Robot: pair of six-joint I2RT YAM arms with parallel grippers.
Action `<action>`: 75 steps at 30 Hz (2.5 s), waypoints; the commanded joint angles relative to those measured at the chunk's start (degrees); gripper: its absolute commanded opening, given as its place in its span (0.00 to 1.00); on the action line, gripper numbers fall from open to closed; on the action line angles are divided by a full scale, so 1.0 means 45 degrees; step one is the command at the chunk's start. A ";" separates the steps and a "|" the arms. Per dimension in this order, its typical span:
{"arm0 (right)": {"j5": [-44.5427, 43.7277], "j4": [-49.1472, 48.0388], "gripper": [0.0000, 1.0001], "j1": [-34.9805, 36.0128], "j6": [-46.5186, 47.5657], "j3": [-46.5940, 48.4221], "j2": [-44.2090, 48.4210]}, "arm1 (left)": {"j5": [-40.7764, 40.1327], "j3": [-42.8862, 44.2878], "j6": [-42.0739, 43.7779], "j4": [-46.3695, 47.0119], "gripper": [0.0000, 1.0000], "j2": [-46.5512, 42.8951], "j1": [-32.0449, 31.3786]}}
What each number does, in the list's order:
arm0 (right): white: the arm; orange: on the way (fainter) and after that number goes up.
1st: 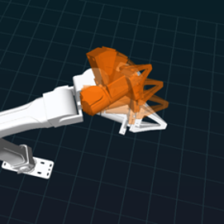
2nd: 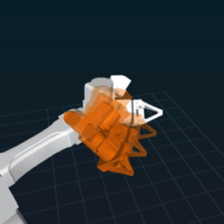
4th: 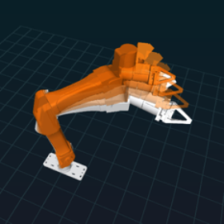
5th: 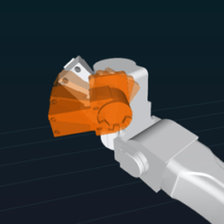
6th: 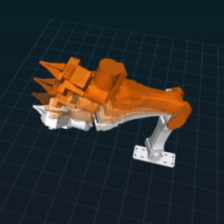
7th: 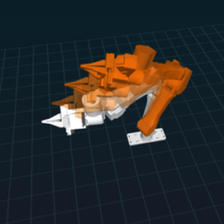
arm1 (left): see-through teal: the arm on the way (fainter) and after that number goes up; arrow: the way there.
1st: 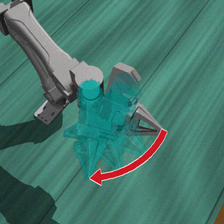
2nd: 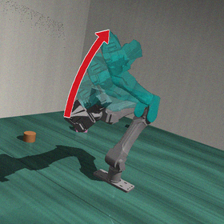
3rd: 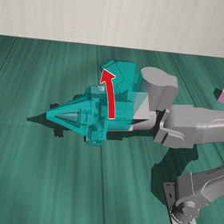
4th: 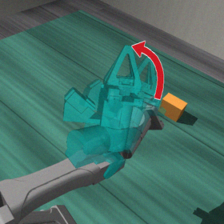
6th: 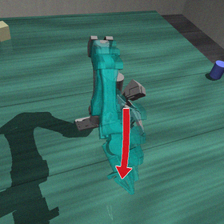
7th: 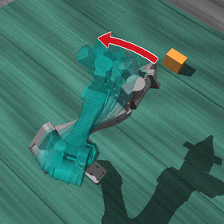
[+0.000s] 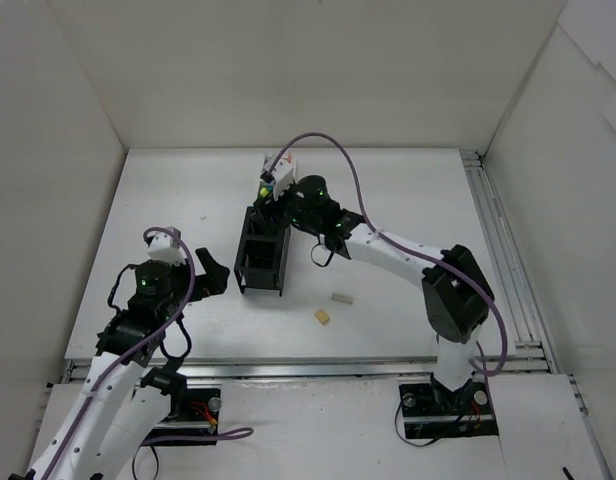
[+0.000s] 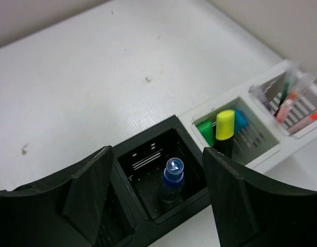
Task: Sort the stationery into containers
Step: Place the stationery in the storage box, then pick up the stationery from the center of the board.
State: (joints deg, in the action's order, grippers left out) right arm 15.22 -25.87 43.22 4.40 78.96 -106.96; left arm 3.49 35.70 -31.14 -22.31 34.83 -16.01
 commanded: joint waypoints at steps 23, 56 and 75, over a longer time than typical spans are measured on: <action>-1.2501 0.5023 0.98 -0.0308 -0.6384 -0.8892 1.4037 | -0.2474 0.2848 -0.0212 -0.0162 0.99 0.5514 -0.9736; -1.4047 0.8716 0.98 -0.0640 -0.6819 -1.0066 1.8903 | -0.1967 0.4744 0.3755 0.4174 0.78 1.4487 -1.0759; -1.4145 0.9069 0.98 -0.0621 -0.6936 -0.9968 1.8827 | -0.1321 0.3414 0.2838 0.5015 0.28 1.3805 -1.0095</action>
State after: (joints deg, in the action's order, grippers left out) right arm -45.89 17.06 40.53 -25.54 32.29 -20.62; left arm -1.76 52.58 -16.58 3.16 98.76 -61.49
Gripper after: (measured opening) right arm 0.979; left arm 0.307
